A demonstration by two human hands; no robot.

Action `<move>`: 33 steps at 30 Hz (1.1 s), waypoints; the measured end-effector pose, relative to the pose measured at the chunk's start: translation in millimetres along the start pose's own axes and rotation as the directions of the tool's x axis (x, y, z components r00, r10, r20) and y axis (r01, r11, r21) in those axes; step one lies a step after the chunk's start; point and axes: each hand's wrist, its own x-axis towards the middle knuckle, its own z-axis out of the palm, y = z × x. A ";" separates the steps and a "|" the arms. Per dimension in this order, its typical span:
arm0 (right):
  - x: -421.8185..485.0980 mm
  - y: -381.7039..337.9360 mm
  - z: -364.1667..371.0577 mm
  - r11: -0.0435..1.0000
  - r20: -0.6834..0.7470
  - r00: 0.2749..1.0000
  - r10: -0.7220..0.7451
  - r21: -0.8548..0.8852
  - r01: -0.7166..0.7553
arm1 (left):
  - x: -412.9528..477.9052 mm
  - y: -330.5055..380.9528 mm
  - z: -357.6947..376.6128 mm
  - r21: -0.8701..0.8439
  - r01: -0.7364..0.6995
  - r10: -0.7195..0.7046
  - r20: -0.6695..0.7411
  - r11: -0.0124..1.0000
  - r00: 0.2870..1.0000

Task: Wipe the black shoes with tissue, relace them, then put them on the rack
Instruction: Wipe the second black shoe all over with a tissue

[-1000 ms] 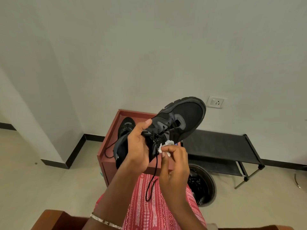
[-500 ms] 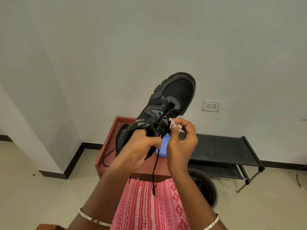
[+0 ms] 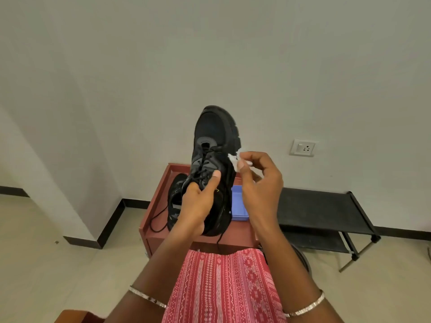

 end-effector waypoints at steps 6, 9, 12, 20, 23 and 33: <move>-45.5 5.3 -12.6 0.980 0.179 0.983 -0.031 -0.189 0.065 | 5.9 3.4 -1.7 -0.440 0.272 -0.218 0.171 0.856 0.961; -59.0 14.3 -4.6 0.939 0.161 0.981 -0.105 -0.310 0.151 | 2.2 5.6 -0.9 -0.570 0.370 -0.212 0.326 0.734 0.921; -47.7 10.9 4.7 0.895 0.139 0.974 -0.179 -0.389 0.220 | -2.7 5.6 5.8 -0.650 0.333 -0.127 0.343 0.683 0.931; -33.7 -9.0 17.0 0.815 0.285 0.919 -0.274 -0.439 0.379 | -14.9 6.5 15.9 -0.756 0.315 -0.036 0.361 0.574 0.932; -48.9 -1.7 -2.0 0.801 0.273 0.922 -0.273 -0.466 0.375 | -6.9 7.2 8.6 -0.740 0.307 -0.053 0.346 0.599 0.937; -23.5 -5.5 11.1 0.839 0.215 0.956 -0.197 -0.468 0.278 | -22.6 7.9 14.7 -0.621 0.209 -0.006 0.311 0.755 0.950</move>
